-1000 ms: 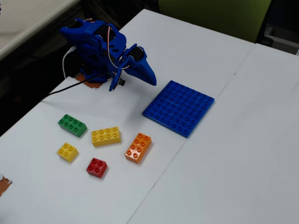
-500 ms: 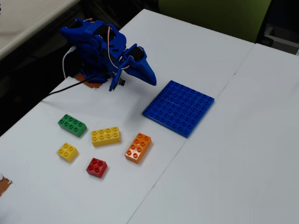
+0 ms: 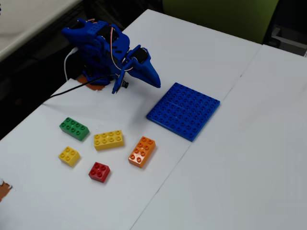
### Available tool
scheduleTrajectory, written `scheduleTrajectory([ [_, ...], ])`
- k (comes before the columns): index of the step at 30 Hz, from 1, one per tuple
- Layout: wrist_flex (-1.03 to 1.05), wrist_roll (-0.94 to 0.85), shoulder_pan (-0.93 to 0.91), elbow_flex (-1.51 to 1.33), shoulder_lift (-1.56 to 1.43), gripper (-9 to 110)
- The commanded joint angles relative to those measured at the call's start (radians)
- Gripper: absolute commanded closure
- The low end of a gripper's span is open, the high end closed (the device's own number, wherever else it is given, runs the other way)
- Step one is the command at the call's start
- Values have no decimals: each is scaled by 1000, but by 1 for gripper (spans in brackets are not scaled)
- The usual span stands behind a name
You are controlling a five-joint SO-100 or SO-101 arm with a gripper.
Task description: Pick up the 2x2 yellow block and go up the 8x8 blue block.
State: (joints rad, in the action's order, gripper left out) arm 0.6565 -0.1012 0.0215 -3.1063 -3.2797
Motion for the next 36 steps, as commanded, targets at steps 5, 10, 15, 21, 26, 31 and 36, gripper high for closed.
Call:
scheduleTrajectory([
  [5, 2, -8, 9, -43, -41, 101],
  [10, 2, -14, 17, -43, -41, 101],
  [15, 2, -14, 18, -43, -41, 101],
  [21, -9, -43, 55, -40, -34, 101],
  [26, -72, -176, 37, 74, 69, 101],
  [31, -6, -176, 6, 353, 301, 99],
  [36, 206, -440, -8, 729, 598, 101],
])
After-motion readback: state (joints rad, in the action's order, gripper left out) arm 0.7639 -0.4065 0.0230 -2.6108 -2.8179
